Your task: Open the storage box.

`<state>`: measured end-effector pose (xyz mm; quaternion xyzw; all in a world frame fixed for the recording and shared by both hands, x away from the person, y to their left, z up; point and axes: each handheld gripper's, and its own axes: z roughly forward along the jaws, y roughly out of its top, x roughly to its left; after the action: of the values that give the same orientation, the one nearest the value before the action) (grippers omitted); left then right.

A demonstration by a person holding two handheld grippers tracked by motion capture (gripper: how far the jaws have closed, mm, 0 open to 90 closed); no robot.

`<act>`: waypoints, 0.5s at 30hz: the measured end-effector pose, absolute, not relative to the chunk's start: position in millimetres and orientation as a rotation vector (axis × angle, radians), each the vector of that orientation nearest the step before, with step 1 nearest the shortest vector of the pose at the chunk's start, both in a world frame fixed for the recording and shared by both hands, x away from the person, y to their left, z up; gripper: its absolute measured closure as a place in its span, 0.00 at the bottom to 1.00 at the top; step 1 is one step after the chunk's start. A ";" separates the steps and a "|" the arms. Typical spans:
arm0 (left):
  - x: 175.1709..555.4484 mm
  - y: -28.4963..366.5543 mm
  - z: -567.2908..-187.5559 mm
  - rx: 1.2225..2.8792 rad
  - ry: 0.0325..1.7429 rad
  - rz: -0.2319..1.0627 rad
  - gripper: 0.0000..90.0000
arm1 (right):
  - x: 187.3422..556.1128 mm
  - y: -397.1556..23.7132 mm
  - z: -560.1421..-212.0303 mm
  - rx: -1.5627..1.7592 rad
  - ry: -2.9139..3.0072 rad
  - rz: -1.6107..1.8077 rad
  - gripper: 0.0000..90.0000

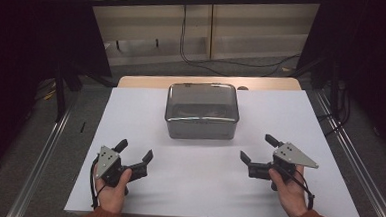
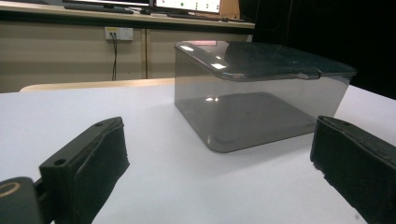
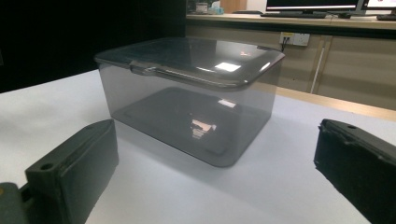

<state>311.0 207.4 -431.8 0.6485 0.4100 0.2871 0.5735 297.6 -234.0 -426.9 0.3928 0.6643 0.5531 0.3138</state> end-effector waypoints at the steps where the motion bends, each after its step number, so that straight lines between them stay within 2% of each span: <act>1: 311.4 207.4 -432.0 1.521 0.962 0.670 0.04 | 298.8 -231.1 -426.5 1.033 1.760 1.464 0.00; 15: 313.2 208.3 -433.1 1.532 0.971 0.673 0.04 | 319.3 -202.7 -416.9 0.974 1.811 1.490 0.00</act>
<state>313.2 208.3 -433.1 0.6522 0.4131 0.2865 0.5674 319.3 -202.7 -416.9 0.3662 0.6811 0.5604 0.2966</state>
